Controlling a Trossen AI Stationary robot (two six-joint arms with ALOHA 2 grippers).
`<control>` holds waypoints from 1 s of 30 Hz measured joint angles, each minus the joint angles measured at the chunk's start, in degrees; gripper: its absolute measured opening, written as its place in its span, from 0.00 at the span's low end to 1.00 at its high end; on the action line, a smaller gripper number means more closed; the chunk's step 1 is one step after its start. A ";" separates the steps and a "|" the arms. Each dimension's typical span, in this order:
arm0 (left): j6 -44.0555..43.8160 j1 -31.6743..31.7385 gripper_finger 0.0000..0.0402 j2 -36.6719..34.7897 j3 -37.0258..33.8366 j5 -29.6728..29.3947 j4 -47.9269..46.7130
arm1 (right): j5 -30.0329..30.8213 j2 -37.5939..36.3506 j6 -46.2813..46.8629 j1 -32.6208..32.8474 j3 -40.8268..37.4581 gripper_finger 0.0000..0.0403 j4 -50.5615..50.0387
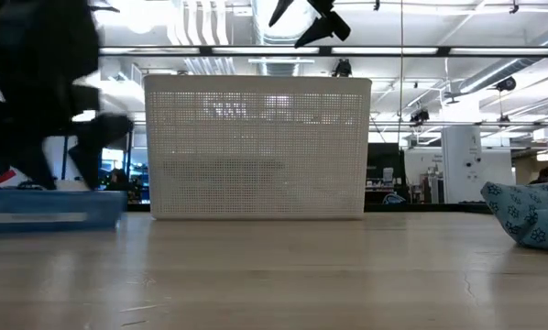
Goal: Pick & place medical supplies in basket/bin
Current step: Put the blue kit into the white bin
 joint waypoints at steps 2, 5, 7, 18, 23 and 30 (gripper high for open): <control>1.20 -0.75 0.62 0.97 2.53 0.35 4.60 | 0.00 0.00 0.00 0.30 0.00 0.82 -0.88; 3.65 -1.58 0.61 1.61 7.39 1.82 7.14 | -0.02 0.00 0.00 0.50 0.02 0.82 -2.28; 6.38 -1.87 0.61 1.83 11.10 1.63 8.59 | -0.03 -0.01 0.00 0.66 0.02 0.82 -3.06; 30.49 -3.28 0.61 -0.18 27.19 0.23 -2.81 | -9.23 -0.42 1.55 8.19 -0.78 0.82 -17.89; 25.28 -3.92 0.61 0.03 24.12 3.22 -12.39 | -9.98 -0.66 7.80 18.82 -2.00 0.82 -22.54; 22.70 -4.01 0.61 -0.47 14.48 9.69 -5.56 | -14.99 -0.63 18.71 32.48 -2.99 0.82 -20.38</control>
